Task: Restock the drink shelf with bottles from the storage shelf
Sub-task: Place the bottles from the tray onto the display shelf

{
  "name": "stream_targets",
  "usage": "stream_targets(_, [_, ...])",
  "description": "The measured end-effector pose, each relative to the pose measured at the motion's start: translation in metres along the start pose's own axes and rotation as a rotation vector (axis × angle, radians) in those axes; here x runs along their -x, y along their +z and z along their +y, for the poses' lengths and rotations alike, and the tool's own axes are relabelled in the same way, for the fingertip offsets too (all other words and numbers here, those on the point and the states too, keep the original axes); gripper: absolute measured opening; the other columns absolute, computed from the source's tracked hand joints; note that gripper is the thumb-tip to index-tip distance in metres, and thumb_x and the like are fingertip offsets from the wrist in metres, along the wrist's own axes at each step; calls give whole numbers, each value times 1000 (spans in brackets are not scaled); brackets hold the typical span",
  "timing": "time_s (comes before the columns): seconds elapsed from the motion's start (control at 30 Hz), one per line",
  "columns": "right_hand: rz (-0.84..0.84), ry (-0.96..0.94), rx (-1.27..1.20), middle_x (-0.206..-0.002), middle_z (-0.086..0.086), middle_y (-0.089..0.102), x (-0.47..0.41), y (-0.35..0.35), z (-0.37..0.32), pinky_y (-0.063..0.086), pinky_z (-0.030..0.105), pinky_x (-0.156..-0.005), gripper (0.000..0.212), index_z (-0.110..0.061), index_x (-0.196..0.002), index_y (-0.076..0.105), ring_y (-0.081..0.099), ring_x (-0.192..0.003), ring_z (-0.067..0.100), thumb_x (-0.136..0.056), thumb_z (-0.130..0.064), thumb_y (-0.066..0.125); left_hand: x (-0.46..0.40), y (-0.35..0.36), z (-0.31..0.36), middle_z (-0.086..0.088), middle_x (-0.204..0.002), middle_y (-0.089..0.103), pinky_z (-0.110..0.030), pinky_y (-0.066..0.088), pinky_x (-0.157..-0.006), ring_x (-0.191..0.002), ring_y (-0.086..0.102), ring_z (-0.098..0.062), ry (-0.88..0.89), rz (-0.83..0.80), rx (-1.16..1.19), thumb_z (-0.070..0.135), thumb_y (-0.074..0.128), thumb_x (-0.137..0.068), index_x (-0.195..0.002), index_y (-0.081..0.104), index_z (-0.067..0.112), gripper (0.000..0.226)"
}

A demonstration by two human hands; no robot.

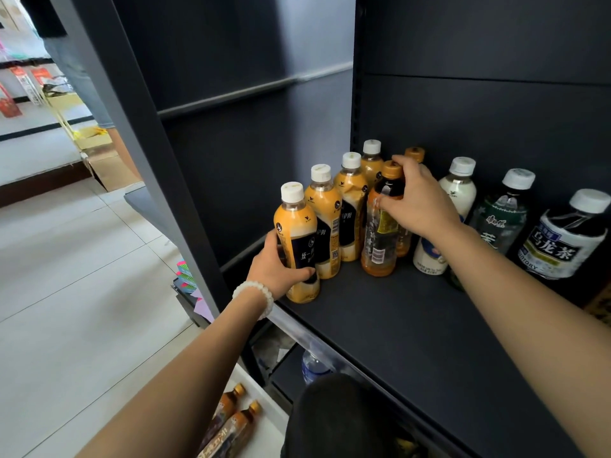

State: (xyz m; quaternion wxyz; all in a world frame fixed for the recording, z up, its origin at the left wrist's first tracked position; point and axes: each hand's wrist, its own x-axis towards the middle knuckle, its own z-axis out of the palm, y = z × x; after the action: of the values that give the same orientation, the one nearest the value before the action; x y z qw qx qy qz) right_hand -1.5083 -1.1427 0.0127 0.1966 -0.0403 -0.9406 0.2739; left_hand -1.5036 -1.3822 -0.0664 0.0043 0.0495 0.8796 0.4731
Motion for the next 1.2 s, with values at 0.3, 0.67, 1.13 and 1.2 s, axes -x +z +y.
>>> stream_targets(0.3, [74, 48, 86, -131, 11, 49, -3, 4, -16, 45, 41, -83, 71, -17, -129, 36, 51, -116, 32, -76, -43, 74, 4, 1, 3, 7, -109, 52, -28, 47, -86, -102, 52, -12, 8, 7, 32, 18, 79, -72, -133, 35, 22, 75])
stream_targets(0.67, [146, 76, 55, -129, 13, 49, 0, 15, -10, 44, 42, -92, 73, -11, -130, 42, 48, -119, 31, -75, -50, 72, 7, 7, -1, 3, -123, 54, -38, 47, -98, -115, 54, -17, 8, 61, 69, 20, 80, -71, -137, 36, 22, 79])
stream_targets(1.13, [79, 33, -8, -128, 11, 51, -2, 15, -3, 41, 41, -97, 61, -12, -126, 45, 47, -120, 31, -77, -37, 73, -6, -3, 2, 6, -115, 56, -33, 45, -91, -108, 54, -14, 4, 20, 118, 22, 84, -67, -123, 38, 27, 73])
stream_targets(1.2, [26, 37, -8, -128, 11, 51, -4, 12, -2, 39, 41, -98, 61, -12, -125, 46, 45, -121, 31, -77, -37, 72, -6, -2, 7, 6, -113, 56, -29, 43, -87, -103, 53, -12, 7, 95, 120, 25, 85, -66, -125, 40, 23, 74])
